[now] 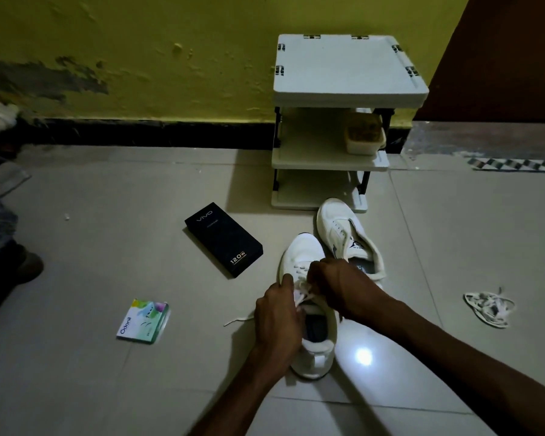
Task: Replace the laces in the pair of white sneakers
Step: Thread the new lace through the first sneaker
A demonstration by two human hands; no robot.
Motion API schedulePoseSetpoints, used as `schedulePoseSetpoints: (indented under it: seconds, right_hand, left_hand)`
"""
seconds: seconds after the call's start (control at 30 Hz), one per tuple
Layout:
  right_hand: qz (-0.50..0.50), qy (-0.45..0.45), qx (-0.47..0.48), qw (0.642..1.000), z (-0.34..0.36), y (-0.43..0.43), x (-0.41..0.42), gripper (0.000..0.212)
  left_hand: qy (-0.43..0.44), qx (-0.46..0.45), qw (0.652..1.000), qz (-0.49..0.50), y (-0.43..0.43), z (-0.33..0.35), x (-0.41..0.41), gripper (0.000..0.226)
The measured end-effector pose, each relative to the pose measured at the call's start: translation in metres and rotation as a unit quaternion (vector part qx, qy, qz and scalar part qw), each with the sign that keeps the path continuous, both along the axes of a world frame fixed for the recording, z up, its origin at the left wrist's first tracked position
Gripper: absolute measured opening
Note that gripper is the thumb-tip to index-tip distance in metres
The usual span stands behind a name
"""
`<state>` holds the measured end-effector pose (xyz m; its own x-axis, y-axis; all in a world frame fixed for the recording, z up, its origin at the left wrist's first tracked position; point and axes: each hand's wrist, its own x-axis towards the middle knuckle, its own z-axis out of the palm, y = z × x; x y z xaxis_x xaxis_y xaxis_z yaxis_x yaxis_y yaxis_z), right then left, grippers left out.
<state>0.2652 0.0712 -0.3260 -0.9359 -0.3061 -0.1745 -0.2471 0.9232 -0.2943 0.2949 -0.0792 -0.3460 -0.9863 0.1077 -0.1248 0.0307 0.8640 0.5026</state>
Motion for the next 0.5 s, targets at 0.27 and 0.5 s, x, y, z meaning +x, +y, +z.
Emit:
schedulePoseSetpoints:
  seconds: [0.27, 0.5]
  right_hand:
    - [0.016, 0.057, 0.069, 0.996, 0.012, -0.011, 0.001, 0.010]
    - [-0.004, 0.009, -0.008, 1.000, 0.013, -0.012, -0.005, 0.024]
  left_hand:
    - [0.007, -0.010, 1.000, -0.003, 0.002, 0.002, -0.001, 0.026]
    - [-0.002, 0.001, 1.000, 0.007, -0.001, -0.002, 0.000, 0.028]
